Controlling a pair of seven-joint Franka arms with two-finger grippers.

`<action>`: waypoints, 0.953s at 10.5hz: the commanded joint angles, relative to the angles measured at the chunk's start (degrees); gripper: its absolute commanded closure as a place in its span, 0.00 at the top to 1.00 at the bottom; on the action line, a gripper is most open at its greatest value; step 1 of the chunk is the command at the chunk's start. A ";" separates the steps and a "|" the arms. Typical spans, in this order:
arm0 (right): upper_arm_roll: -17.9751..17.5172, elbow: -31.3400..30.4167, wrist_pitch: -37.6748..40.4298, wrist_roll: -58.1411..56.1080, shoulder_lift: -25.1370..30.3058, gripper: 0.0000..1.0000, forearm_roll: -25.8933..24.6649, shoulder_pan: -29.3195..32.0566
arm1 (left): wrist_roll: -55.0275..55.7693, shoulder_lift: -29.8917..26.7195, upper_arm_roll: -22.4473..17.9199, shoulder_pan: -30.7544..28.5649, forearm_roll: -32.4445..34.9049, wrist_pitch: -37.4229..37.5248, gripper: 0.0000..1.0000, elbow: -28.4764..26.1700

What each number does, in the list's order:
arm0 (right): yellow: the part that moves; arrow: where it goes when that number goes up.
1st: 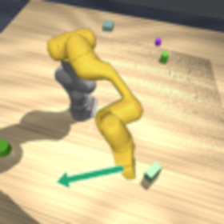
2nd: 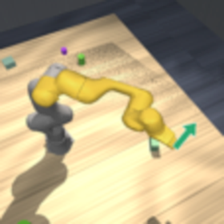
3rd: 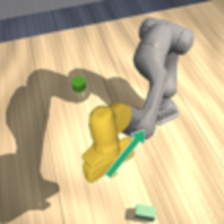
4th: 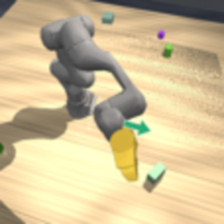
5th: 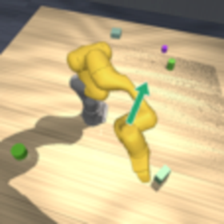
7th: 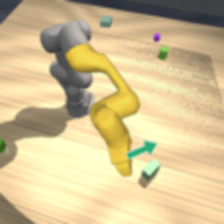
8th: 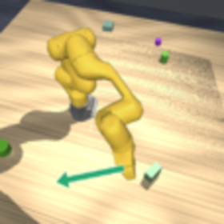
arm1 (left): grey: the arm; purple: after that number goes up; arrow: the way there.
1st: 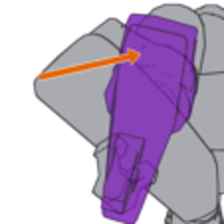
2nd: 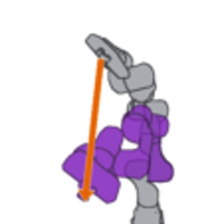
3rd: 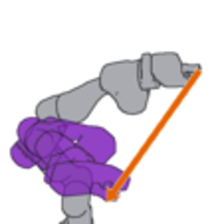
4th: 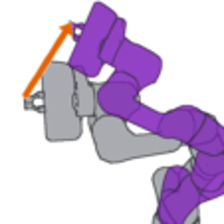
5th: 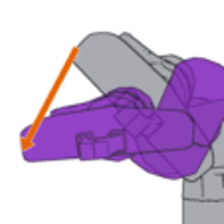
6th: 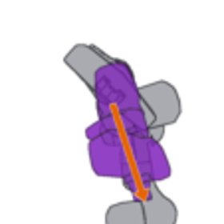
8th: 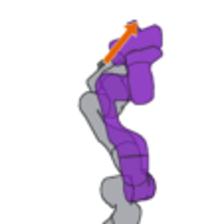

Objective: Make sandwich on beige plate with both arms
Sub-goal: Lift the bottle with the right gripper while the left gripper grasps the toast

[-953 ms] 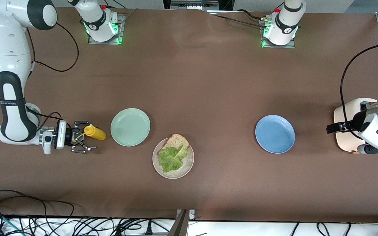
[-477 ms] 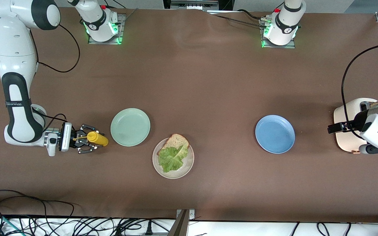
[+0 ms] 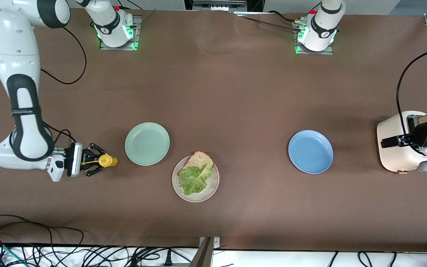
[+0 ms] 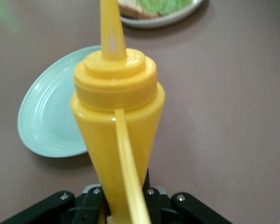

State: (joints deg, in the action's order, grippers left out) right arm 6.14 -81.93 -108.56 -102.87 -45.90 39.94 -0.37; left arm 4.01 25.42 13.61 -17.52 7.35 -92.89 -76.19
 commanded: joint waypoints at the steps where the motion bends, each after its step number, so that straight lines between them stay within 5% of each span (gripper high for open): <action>1: 5.09 -2.62 -0.07 20.52 7.91 0.00 -12.74 -10.05 | -4.88 -1.86 0.46 -3.64 1.36 3.05 1.00 -0.28; 3: 9.39 -2.53 0.54 30.40 9.60 0.00 -18.21 -17.78 | -10.05 -2.30 0.46 -7.59 1.36 3.94 1.00 -0.28; 6: 20.97 -2.01 0.81 42.27 8.91 0.00 -25.85 -35.07 | -14.30 -2.22 0.37 -11.82 1.53 3.94 0.98 -0.63; 10: 28.56 7.27 6.49 49.94 0.50 0.00 -35.52 -48.38 | -14.30 -1.25 0.19 -15.34 2.23 3.24 0.96 -3.00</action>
State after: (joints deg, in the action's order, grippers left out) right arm 31.08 -81.49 -106.09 -55.50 -40.20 7.84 -45.23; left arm -9.38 24.21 13.39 -31.66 7.58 -89.51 -77.79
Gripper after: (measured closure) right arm 0.784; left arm 0.035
